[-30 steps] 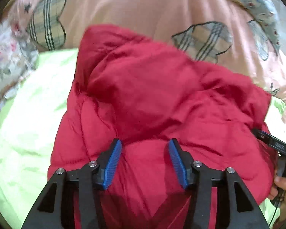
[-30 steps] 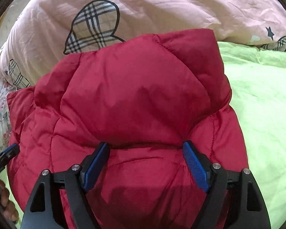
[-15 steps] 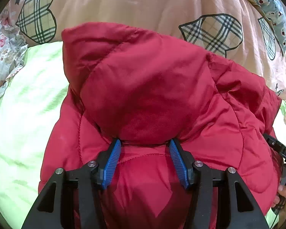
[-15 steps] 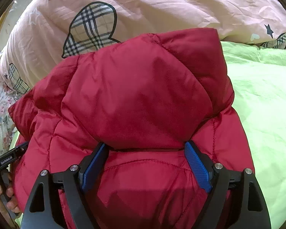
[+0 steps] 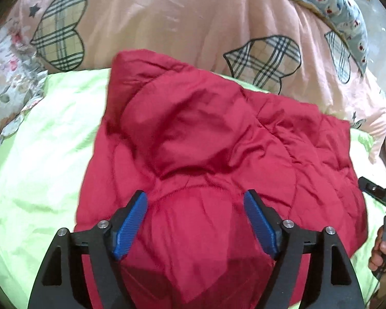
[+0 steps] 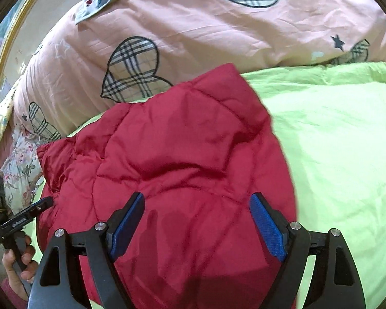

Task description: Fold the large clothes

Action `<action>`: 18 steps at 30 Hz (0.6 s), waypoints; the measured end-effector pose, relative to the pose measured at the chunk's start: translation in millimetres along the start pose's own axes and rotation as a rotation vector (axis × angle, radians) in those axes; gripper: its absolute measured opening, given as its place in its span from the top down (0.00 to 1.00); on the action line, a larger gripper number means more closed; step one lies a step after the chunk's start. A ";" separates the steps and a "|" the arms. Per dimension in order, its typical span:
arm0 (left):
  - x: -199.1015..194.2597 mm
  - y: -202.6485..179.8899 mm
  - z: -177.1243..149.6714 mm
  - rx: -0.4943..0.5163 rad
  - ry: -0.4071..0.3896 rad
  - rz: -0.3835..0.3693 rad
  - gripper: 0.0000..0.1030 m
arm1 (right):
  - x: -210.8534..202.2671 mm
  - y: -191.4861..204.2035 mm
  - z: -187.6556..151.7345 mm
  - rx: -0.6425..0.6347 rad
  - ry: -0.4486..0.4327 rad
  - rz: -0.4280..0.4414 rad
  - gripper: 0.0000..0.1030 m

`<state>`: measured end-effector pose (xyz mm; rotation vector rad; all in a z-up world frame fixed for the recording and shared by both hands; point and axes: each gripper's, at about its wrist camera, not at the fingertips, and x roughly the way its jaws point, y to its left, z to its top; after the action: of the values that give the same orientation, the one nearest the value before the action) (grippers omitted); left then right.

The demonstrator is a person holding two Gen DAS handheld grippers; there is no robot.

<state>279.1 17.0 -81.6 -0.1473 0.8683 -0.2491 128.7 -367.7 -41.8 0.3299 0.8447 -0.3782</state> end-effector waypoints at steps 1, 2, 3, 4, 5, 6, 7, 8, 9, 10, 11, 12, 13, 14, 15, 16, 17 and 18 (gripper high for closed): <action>-5.7 4.2 -2.2 -0.009 -0.002 0.002 0.21 | -3.6 -2.9 -1.3 0.005 -0.002 -0.007 0.17; -11.5 7.8 -6.2 -0.015 -0.005 0.006 0.21 | -7.1 -5.7 -2.4 0.010 -0.004 -0.008 0.17; -16.8 13.0 -8.9 -0.021 -0.007 0.006 0.21 | -11.8 -11.0 -4.3 0.023 -0.008 -0.007 0.17; -23.0 18.5 -12.2 -0.026 -0.011 0.011 0.21 | -16.9 -16.0 -6.4 0.034 -0.013 -0.005 0.17; -27.4 23.1 -14.8 -0.032 -0.014 0.015 0.21 | -23.1 -22.9 -9.4 0.046 -0.017 -0.001 0.17; -31.8 28.3 -16.9 -0.045 -0.019 0.019 0.21 | -26.1 -27.6 -11.1 0.056 -0.019 0.001 0.17; -35.6 36.0 -19.1 -0.063 -0.024 0.014 0.20 | -28.3 -32.6 -12.6 0.068 -0.016 -0.001 0.17; -41.7 43.3 -23.2 -0.082 -0.027 0.011 0.20 | -29.4 -35.9 -13.3 0.077 -0.012 -0.003 0.17; -42.5 48.6 -24.3 -0.101 -0.028 0.005 0.20 | -30.0 -39.1 -13.9 0.083 -0.009 -0.003 0.17; -44.4 57.3 -26.4 -0.127 -0.026 -0.009 0.19 | -31.3 -43.3 -14.8 0.090 -0.007 -0.001 0.17; -45.7 64.8 -28.4 -0.147 -0.022 -0.021 0.17 | -32.0 -45.5 -15.1 0.092 -0.008 0.000 0.17; -46.4 70.8 -30.1 -0.161 -0.019 -0.028 0.17 | -33.3 -48.5 -15.9 0.094 -0.009 0.000 0.17; -47.0 77.2 -31.9 -0.174 -0.016 -0.032 0.17 | -34.3 -51.3 -16.2 0.096 -0.010 -0.001 0.17; -45.7 85.0 -34.0 -0.193 -0.010 -0.033 0.17 | -34.9 -53.3 -16.8 0.099 -0.011 0.000 0.17; -44.2 89.7 -35.0 -0.208 -0.004 -0.037 0.17 | -34.6 -56.3 -17.5 0.105 -0.006 0.005 0.17; -41.7 95.0 -35.5 -0.224 0.003 -0.047 0.17 | -33.2 -59.3 -18.3 0.114 0.001 0.011 0.17; -40.2 100.8 -37.1 -0.243 0.010 -0.065 0.17 | -31.2 -61.3 -18.7 0.121 0.007 0.015 0.17; -37.8 106.0 -38.4 -0.263 0.017 -0.083 0.16 | -29.5 -64.9 -20.1 0.131 0.013 0.023 0.17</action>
<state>242.7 128.3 -102.6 -0.4276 0.9113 -0.2129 68.5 -410.8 -40.1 0.4637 0.8301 -0.4114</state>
